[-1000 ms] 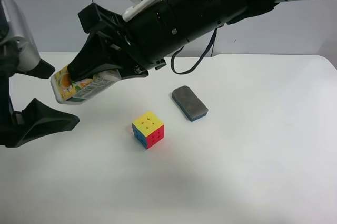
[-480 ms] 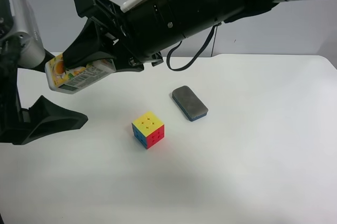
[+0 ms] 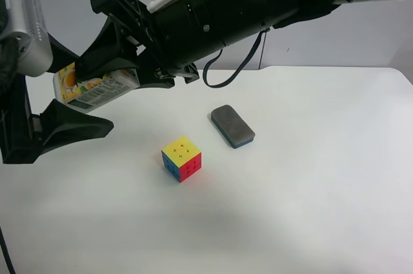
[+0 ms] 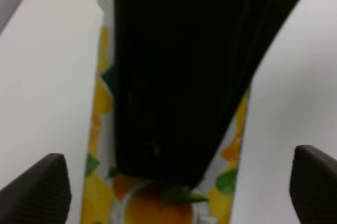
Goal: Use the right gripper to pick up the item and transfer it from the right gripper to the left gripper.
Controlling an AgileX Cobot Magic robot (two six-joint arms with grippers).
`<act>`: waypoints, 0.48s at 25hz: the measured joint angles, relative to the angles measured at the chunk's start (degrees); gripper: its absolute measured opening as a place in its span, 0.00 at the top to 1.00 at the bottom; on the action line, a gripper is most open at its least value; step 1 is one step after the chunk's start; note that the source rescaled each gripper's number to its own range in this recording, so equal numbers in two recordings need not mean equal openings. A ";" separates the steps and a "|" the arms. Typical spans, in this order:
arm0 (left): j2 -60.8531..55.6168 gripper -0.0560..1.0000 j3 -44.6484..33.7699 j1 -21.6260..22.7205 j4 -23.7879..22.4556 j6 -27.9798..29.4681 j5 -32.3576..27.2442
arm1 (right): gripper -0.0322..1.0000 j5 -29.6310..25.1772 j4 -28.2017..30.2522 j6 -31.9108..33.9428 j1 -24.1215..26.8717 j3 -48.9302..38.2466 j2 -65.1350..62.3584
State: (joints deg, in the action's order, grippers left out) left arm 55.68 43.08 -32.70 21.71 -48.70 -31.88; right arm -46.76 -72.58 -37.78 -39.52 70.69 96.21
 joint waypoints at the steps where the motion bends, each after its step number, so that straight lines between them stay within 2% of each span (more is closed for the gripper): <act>1: 0.00 0.37 0.00 0.00 0.00 -0.07 0.37 | 0.97 0.00 0.00 0.10 0.00 0.00 0.00; 5: 0.00 0.53 0.00 0.00 0.00 -0.19 1.20 | 0.97 0.00 -0.05 0.10 0.00 0.00 0.00; 6: 0.00 0.60 0.00 0.00 0.00 -0.19 1.20 | 0.97 0.00 -0.05 0.10 0.00 0.00 0.00; 9: 0.00 0.92 0.04 0.00 -0.20 -0.45 1.59 | 0.97 -0.28 -0.12 0.60 0.00 0.00 0.00; 12: 0.00 0.93 0.04 0.00 -0.29 -0.75 1.60 | 0.97 -0.56 -0.31 0.98 0.00 0.00 0.01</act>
State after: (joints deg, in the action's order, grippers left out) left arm 55.68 43.12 -32.70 21.43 -49.46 -30.29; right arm -47.31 -72.89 -36.80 -39.52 70.69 96.22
